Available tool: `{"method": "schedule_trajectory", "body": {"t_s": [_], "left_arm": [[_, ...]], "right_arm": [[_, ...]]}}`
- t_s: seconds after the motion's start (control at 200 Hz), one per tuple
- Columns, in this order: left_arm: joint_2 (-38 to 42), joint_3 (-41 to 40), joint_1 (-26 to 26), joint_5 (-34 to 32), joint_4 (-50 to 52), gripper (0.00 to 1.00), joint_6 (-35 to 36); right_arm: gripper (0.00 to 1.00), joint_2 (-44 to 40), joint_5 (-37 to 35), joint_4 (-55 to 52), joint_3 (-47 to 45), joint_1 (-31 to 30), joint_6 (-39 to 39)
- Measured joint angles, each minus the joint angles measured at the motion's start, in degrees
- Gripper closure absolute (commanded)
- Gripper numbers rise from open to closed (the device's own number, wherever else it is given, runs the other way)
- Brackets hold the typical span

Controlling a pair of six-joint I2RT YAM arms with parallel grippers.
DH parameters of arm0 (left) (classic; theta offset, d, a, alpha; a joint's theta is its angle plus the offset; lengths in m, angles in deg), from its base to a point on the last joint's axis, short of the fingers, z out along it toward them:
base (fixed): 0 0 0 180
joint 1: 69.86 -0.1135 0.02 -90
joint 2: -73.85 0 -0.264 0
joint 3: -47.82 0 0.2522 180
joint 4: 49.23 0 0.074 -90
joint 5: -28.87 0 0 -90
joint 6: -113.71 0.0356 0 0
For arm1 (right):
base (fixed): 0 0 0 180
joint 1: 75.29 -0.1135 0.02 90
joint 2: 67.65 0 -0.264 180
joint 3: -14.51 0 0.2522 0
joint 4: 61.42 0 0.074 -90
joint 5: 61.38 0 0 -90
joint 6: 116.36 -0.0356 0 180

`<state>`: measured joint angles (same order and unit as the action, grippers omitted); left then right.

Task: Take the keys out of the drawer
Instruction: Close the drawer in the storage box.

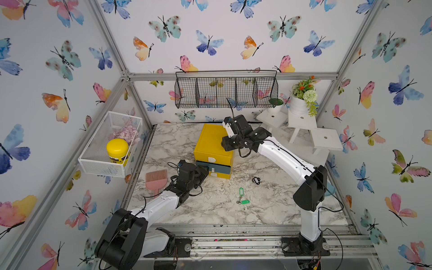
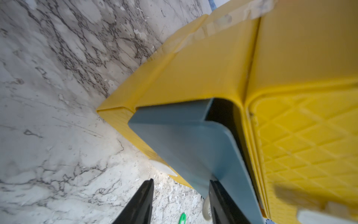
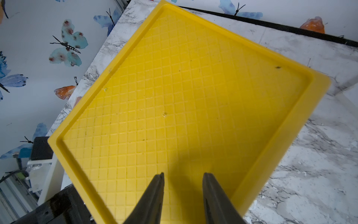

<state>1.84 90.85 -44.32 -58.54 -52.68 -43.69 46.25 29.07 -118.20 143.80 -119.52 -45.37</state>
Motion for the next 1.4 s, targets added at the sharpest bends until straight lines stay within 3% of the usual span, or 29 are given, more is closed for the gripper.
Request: {"method": "schedule_trajectory", "body": {"t_s": [0.446, 0.596, 0.726, 0.946, 1.071, 1.246, 1.402], "left_arm": [[-2.62, 1.14, 0.0, -0.57, -1.66, 0.46, -3.26], [5.99, 1.16, -0.46, -3.02, 4.59, 0.44, -1.73], [15.26, 3.21, -1.46, -4.68, 12.37, 0.42, 4.9], [19.8, 14.03, -3.15, 1.03, 24.13, 0.53, 33.0], [19.82, 16.94, -1.68, 8.07, 30.99, 0.5, 54.47], [22.69, 15.41, 5.77, 14.38, 37.7, 0.41, 85.44], [20.85, 12.61, 8.22, 15.04, 38.93, 0.43, 103.78]], "right_arm": [[0.61, -0.02, -0.02, 0.02, 0.07, 0.02, 0.04], [0.61, 0.31, 0.61, -2.19, 2.47, 0.02, 0.48], [0.61, 0.28, 1.51, -1.86, 5.92, 0.02, 1.77], [0.63, -2.56, 2.16, 1.64, 5.03, 0.02, 5.22], [0.63, -3.58, 1.79, 1.79, 3.76, 0.02, 7.19], [0.63, -3.89, 1.25, 1.99, 0.52, 0.02, 8.15], [0.63, -3.87, 1.11, 2.14, -0.15, 0.02, 8.09]]}}
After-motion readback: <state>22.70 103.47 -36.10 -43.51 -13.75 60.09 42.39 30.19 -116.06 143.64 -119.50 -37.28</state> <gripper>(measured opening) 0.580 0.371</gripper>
